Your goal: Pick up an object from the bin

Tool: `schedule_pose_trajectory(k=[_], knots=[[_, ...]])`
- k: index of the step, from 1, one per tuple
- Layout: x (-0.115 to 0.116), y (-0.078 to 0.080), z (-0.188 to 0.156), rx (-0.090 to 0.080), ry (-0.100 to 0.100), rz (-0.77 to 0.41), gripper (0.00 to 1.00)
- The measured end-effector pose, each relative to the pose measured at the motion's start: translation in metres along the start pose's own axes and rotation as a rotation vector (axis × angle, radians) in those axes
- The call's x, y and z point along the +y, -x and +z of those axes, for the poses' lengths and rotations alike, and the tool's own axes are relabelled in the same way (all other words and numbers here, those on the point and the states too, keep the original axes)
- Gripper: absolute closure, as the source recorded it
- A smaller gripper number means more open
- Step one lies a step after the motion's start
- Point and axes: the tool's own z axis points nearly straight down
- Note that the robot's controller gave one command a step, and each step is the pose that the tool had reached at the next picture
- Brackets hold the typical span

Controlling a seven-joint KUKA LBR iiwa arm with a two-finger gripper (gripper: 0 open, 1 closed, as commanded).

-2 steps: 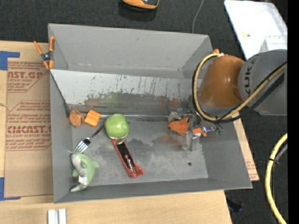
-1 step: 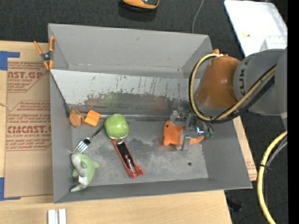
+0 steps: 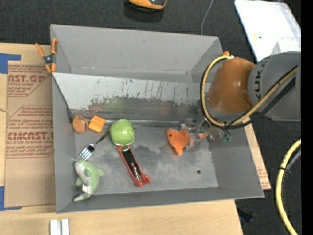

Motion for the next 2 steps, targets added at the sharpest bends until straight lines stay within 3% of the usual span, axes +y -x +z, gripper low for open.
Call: schedule_pose_trajectory(k=[1,2], knots=[[0.0,0.0,0.0,0.0,0.0,0.0,1.0],[0.001,0.0,-0.051,0.006,0.003,-0.001,1.0]])
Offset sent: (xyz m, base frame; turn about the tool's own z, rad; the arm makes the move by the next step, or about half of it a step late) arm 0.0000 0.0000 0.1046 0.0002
